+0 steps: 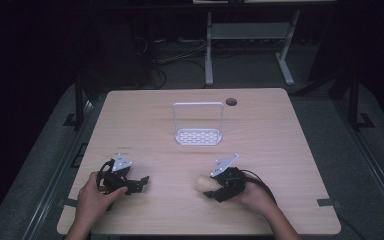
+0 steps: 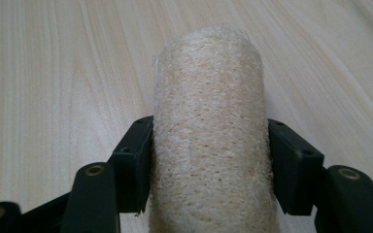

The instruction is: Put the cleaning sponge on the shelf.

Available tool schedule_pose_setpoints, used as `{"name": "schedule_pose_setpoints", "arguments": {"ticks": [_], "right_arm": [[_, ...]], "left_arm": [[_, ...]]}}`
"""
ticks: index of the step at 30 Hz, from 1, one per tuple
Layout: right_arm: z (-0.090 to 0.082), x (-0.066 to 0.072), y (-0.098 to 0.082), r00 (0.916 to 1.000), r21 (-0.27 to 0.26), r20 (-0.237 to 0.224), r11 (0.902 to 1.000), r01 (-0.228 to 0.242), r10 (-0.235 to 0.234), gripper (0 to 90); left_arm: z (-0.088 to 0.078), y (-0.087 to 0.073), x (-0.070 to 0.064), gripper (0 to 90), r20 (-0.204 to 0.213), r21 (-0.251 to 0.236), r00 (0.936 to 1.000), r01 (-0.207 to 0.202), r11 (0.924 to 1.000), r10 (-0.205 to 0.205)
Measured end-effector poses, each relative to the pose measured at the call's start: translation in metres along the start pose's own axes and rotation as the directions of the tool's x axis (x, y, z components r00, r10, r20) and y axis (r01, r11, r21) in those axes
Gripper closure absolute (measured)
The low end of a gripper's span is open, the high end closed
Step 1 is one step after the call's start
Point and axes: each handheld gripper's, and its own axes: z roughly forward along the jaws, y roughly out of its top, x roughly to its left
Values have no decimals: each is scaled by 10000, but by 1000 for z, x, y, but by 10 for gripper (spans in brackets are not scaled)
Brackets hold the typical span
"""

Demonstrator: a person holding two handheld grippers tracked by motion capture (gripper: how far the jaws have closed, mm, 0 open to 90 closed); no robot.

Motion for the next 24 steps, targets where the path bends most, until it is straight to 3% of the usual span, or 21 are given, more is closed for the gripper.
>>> {"name": "schedule_pose_setpoints", "arguments": {"ticks": [10, 24], "right_arm": [[-3, -1, 3, 9995, -93, 282, 9999, -141, 143, 408], [-6, -10, 7, 9938, -425, 804, 9964, -738, 771, 409]], "left_arm": [[0, 0, 0, 127, 0, -4, 10000, 3, 10000, -3], [0, 0, 0, 127, 1, 0, 10000, 4, 10000, -4]]}}
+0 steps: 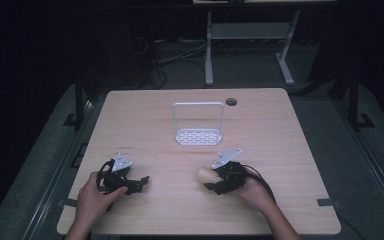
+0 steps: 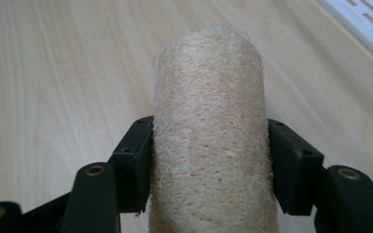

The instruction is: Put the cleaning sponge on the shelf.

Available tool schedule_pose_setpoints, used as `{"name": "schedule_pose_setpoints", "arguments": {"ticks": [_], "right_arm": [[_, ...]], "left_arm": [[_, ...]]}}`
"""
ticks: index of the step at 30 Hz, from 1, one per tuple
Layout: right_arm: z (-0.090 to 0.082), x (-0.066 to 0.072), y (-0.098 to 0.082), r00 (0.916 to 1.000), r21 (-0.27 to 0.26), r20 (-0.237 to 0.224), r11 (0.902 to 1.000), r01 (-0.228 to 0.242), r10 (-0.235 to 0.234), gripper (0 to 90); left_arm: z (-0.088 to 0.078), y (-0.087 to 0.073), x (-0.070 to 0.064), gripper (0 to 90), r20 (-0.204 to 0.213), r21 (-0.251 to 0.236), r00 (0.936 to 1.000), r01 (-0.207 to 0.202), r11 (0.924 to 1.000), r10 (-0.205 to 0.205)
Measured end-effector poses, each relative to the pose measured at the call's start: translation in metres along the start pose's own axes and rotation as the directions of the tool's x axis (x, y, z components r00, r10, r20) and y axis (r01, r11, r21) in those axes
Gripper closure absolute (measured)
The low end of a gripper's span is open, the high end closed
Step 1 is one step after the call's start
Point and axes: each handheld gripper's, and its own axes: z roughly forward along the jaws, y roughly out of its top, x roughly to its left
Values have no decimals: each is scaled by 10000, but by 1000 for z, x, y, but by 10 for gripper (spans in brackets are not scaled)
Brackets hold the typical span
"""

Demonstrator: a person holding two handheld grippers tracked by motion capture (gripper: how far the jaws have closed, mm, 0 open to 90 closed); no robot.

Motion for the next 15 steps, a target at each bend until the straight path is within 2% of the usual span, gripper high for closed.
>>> {"name": "schedule_pose_setpoints", "arguments": {"ticks": [5, 15], "right_arm": [[-2, -5, 1, 9994, -142, 189, 9995, -298, 301, 409], [-6, -17, 5, 9970, -261, 548, 9983, -524, 537, 409]], "left_arm": [[0, 0, 0, 127, -1, 0, 10000, -2, 10000, 2], [0, 0, 0, 127, -1, 3, 10000, -5, 10000, 5]]}}
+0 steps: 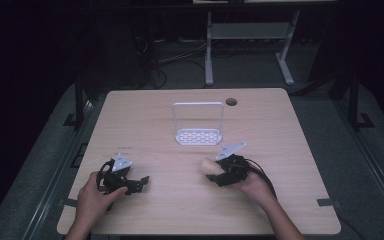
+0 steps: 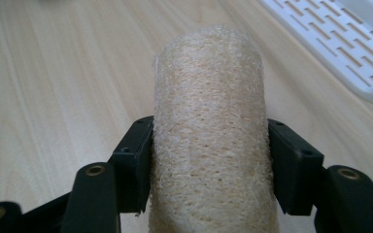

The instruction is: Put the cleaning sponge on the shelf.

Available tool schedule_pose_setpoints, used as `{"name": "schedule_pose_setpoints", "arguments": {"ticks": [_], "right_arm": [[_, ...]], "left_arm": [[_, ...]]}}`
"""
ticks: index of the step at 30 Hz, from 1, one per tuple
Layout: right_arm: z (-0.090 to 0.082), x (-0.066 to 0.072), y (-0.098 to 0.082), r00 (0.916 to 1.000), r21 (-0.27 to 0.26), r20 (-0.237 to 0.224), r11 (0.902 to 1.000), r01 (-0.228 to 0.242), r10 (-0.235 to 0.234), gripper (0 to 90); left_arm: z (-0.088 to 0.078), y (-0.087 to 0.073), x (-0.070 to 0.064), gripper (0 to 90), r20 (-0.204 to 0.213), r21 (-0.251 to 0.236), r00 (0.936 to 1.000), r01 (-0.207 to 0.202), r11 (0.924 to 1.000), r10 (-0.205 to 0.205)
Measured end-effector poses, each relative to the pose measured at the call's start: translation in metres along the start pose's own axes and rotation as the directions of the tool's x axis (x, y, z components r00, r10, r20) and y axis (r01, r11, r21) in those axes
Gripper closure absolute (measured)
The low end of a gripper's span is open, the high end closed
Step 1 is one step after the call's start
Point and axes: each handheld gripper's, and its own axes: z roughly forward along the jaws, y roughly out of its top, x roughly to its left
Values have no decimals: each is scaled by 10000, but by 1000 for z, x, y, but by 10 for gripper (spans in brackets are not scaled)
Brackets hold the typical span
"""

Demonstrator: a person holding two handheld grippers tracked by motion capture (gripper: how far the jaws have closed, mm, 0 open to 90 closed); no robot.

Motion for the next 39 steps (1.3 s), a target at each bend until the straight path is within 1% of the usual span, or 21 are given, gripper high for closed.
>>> {"name": "schedule_pose_setpoints", "arguments": {"ticks": [2, 11, 15, 17, 18, 27, 39], "right_arm": [[0, -3, 1, 9999, -65, 2, 9999, -146, 146, 409], [1, -10, 5, 9992, -188, 259, 9994, -297, 302, 409], [1, -14, 8, 9989, -235, 371, 9993, -276, 284, 409], [2, -14, 10, 9984, -304, 402, 9988, -387, 399, 409], [2, -16, 10, 9986, -275, 444, 9992, -286, 298, 409], [3, -21, 18, 9967, -392, 625, 9980, -487, 511, 409], [5, -29, 26, 9948, -484, 852, 9975, -519, 559, 410]], "left_arm": [[0, 0, 0, 127, -1, 1, 10000, 0, 10000, 0], [0, 0, 0, 127, -1, -1, 10000, 0, 10000, 0], [0, 0, 0, 127, -1, -1, 10000, 0, 10000, 0], [0, 0, 0, 127, 1, 2, 10000, 0, 10000, 0], [0, 0, 0, 127, 1, 0, 10000, 1, 10000, -1], [0, 0, 0, 127, 0, -2, 10000, 3, 10000, -3], [0, 0, 0, 127, 0, -4, 10000, 6, 10000, -6]]}}
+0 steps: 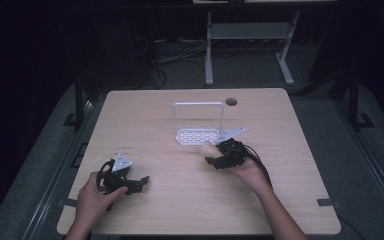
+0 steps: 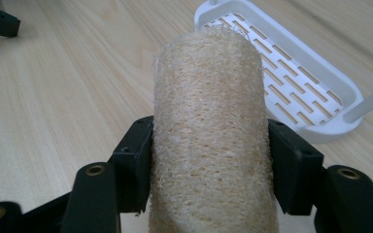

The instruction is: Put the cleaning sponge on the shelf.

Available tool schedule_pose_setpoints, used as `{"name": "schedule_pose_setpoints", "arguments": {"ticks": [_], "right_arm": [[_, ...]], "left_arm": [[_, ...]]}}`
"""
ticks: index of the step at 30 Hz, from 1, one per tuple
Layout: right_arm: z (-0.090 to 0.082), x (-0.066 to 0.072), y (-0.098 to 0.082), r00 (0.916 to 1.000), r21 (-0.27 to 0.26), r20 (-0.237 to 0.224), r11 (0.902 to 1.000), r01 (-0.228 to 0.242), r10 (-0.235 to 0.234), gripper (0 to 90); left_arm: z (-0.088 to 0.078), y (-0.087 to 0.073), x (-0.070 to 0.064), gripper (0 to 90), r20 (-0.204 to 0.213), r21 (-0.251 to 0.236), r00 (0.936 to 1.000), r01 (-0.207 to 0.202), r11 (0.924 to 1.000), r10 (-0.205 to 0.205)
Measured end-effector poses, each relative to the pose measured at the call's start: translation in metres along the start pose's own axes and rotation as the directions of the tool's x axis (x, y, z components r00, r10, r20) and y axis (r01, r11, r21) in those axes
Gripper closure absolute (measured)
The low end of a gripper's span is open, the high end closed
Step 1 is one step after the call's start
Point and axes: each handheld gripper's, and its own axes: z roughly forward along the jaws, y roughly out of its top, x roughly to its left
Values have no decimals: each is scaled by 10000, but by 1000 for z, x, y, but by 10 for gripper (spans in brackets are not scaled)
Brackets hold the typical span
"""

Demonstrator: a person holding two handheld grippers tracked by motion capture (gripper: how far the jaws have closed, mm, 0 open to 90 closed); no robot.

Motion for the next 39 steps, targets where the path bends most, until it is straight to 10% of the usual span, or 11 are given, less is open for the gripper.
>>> {"name": "schedule_pose_setpoints", "arguments": {"ticks": [39], "right_arm": [[16, -15, 27, 9985, -177, 516, 9997, -153, 162, 410]], "left_arm": [[0, 0, 0, 127, 7, 10, 10000, 19, 10000, -19]]}}
